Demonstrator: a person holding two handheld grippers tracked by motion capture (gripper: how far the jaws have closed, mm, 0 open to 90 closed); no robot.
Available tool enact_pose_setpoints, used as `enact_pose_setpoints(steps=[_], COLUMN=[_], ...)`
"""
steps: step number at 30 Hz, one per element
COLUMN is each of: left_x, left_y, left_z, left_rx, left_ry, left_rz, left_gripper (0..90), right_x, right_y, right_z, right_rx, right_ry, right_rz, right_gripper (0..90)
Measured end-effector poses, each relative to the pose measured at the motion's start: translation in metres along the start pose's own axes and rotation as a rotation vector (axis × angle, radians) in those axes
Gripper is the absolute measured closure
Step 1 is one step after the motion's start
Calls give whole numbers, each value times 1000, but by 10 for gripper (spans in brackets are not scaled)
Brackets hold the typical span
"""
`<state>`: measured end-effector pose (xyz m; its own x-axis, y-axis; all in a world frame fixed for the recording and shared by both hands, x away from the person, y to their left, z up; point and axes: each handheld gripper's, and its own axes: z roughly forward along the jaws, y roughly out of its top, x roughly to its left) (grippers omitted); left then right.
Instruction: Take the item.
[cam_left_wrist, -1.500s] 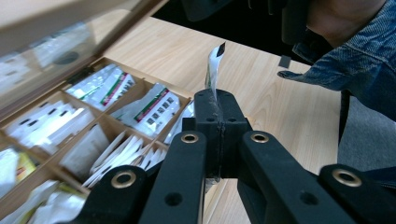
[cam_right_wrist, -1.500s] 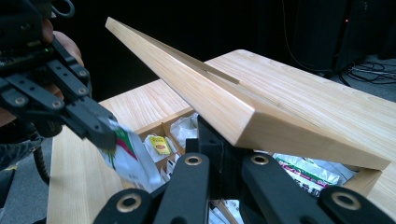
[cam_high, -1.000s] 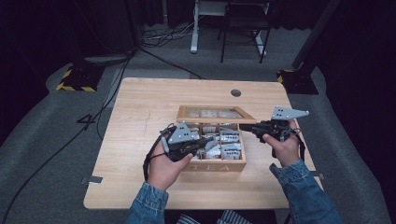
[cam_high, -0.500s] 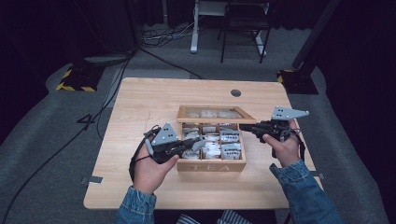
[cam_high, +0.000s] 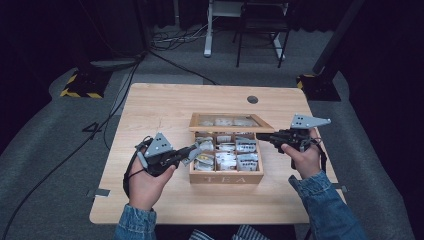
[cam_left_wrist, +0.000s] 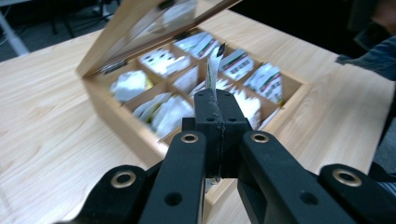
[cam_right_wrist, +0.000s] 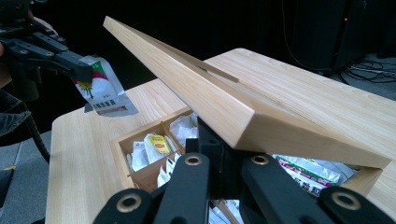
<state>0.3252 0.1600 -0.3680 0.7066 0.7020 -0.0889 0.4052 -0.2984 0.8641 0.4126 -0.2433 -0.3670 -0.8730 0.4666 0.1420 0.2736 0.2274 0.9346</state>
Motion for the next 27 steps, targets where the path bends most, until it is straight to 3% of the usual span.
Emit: enact_pose_setpoints(steps=[5, 11, 14, 23, 27], left_x=[13, 26, 35, 52, 61], left_y=[-8, -16, -24, -38, -49], left_z=[-5, -7, -4, 9, 18], left_rx=[13, 49, 65, 127, 145], left_ry=[62, 128, 150, 171, 181], left_rz=[-51, -80, -121, -159, -202], left_gripper=[896, 896, 896, 896, 896], right_x=[0, 0, 0, 0, 0], right_y=[0, -1, -1, -1, -1], right_z=[0, 0, 0, 0, 0], right_rx=[3, 5, 5, 5, 6], right_ry=[-1, -1, -2, -3, -3], right_rz=[3, 4, 5, 5, 5], right_gripper=[900, 900, 900, 900, 900])
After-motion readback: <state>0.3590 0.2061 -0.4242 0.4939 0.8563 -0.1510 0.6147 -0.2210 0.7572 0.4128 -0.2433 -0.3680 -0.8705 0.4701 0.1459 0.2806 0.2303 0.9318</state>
